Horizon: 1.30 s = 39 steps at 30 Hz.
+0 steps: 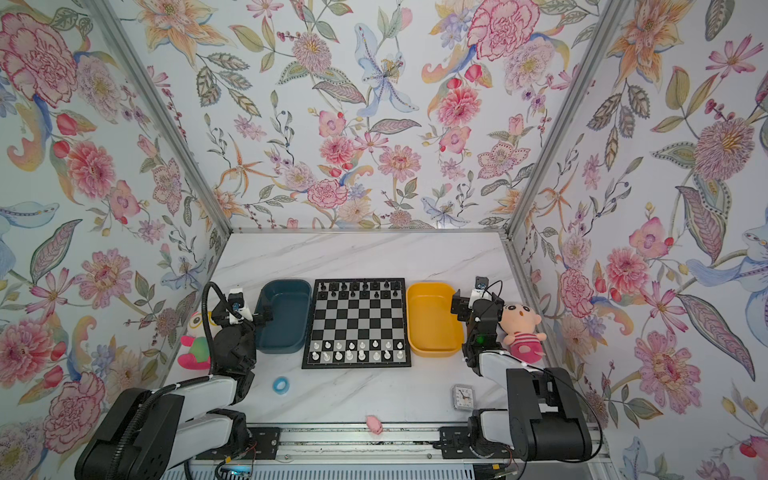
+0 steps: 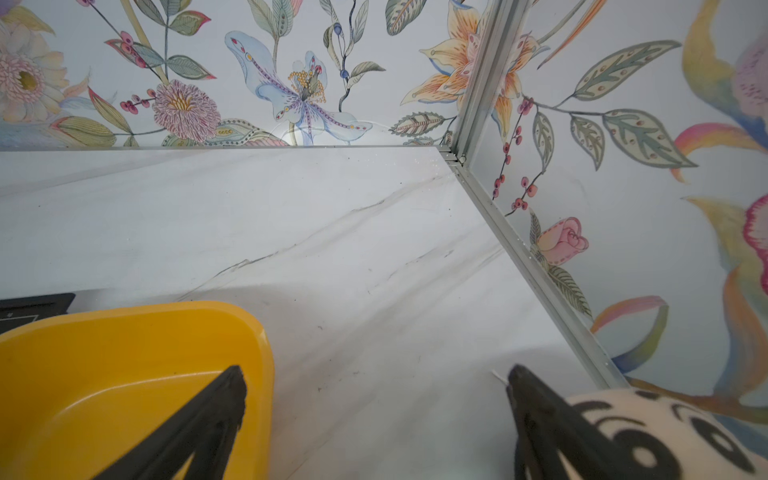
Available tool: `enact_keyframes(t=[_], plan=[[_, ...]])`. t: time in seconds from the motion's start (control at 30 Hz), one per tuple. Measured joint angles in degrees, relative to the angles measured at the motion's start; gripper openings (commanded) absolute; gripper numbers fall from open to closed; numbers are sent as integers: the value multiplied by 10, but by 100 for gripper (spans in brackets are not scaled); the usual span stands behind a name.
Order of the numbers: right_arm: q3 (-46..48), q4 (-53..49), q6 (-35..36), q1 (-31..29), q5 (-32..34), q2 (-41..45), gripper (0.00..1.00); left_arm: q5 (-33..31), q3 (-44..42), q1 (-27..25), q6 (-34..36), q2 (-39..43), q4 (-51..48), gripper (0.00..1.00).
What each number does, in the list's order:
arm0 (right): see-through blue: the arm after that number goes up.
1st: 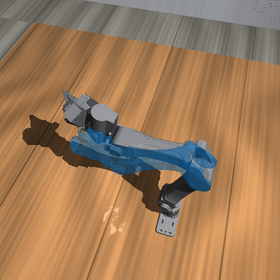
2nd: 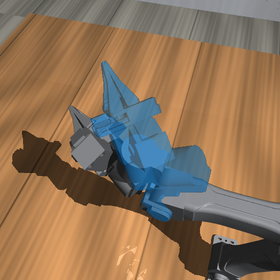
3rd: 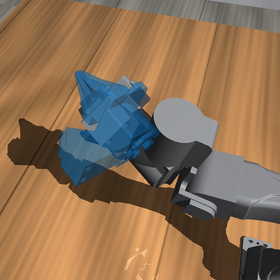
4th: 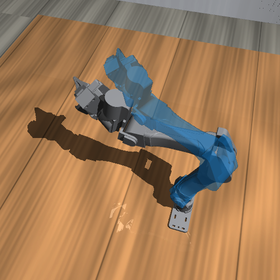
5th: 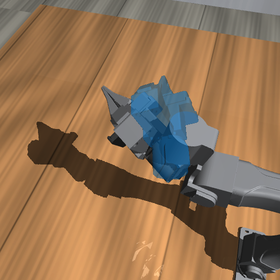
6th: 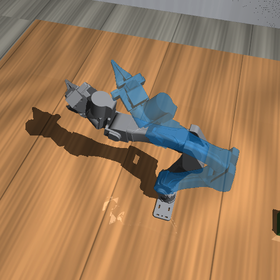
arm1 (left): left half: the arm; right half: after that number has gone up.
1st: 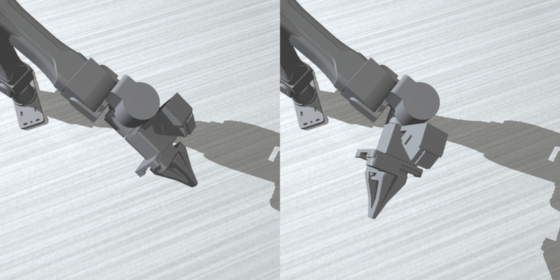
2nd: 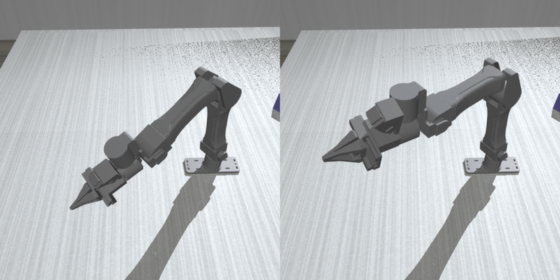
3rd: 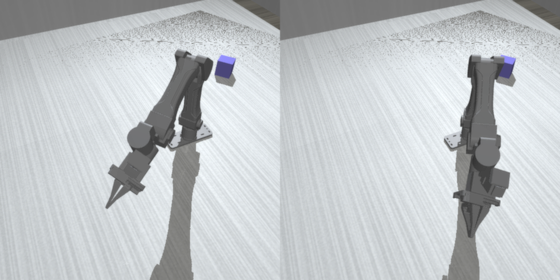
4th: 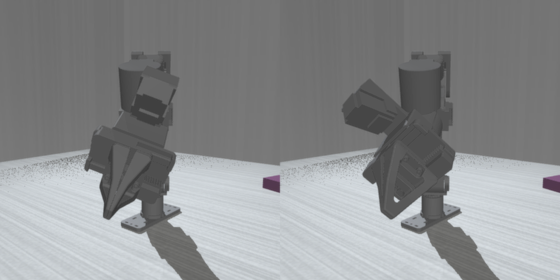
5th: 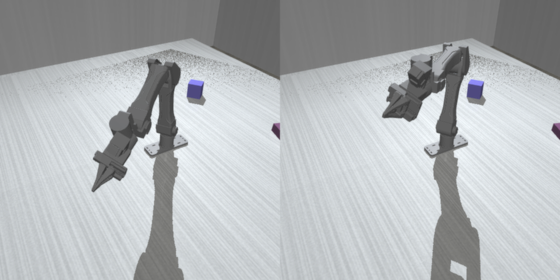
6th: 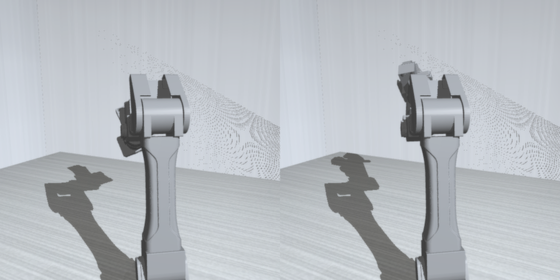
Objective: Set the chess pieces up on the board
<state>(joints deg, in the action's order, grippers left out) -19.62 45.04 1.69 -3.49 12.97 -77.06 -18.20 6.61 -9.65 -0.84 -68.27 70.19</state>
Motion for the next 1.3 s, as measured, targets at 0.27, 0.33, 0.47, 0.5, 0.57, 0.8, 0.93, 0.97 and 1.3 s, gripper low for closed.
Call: enact_keyframes(t=[0.27, 0.33, 0.47, 0.5, 0.57, 0.8, 0.93, 0.97, 1.3], plan=[[11, 77, 0, 0, -17, -56, 99, 4, -31, 0, 1, -54, 52, 99], [14, 97, 0, 0, -21, -69, 99, 4, -34, 0, 5, -73, 66, 99], [24, 134, 0, 0, -23, -94, 99, 4, -46, 9, 9, -115, 136, 99], [25, 140, 0, 0, -23, -99, 99, 4, -49, 13, 9, -131, 149, 99], [25, 146, 0, 0, -23, -106, 99, 4, -54, 22, 9, -183, 156, 99], [25, 168, 0, 5, -29, -108, 99, 14, -52, 29, 9, -243, 160, 99], [25, 170, 0, 8, -36, -108, 99, 14, -43, 41, 2, -243, 160, 99], [25, 170, 0, 9, -37, -108, 99, 14, -36, 44, 0, -242, 160, 99], [25, 170, 0, 13, -50, -108, 99, 28, 32, 54, -13, -225, 123, 99]])
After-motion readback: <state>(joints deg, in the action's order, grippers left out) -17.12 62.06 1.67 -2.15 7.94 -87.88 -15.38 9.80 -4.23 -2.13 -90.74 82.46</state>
